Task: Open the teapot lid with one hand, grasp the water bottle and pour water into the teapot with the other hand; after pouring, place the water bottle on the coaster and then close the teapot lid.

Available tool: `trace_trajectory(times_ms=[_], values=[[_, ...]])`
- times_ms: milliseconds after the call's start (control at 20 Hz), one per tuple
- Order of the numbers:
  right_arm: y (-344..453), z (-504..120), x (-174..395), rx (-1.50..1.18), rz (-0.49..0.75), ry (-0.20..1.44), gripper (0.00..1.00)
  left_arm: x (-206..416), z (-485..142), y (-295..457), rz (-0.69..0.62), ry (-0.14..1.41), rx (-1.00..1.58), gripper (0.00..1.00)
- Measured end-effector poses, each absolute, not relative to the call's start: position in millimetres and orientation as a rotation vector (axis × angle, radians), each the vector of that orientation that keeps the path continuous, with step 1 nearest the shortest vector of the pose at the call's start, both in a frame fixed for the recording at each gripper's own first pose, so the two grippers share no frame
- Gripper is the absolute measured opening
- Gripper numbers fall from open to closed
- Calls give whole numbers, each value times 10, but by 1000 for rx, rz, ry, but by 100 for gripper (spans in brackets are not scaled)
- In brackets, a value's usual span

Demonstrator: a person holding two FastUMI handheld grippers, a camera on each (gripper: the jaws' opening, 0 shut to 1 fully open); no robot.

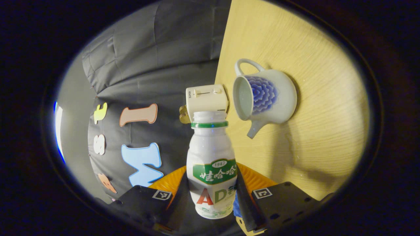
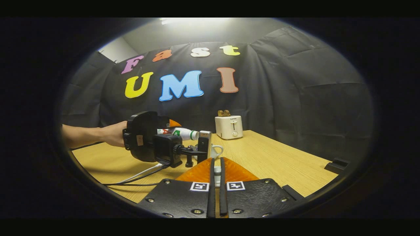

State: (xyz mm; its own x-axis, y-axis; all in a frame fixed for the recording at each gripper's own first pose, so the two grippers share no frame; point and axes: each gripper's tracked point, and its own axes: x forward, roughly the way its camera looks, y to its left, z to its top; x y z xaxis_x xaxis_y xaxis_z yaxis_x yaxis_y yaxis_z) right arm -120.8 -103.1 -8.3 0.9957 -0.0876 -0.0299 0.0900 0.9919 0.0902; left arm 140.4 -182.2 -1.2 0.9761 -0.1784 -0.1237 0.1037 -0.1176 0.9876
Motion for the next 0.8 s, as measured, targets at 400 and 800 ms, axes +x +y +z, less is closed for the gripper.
trace_trajectory(times_ms=[400,800], values=[[-1070,-93,-1207,99,-95,27,22,1423,21,-1858,-256,-70,1744,75],[-1092,-112,-1214,113,-101,28,5,1454,57,-1847,-251,-86,1818,80]])
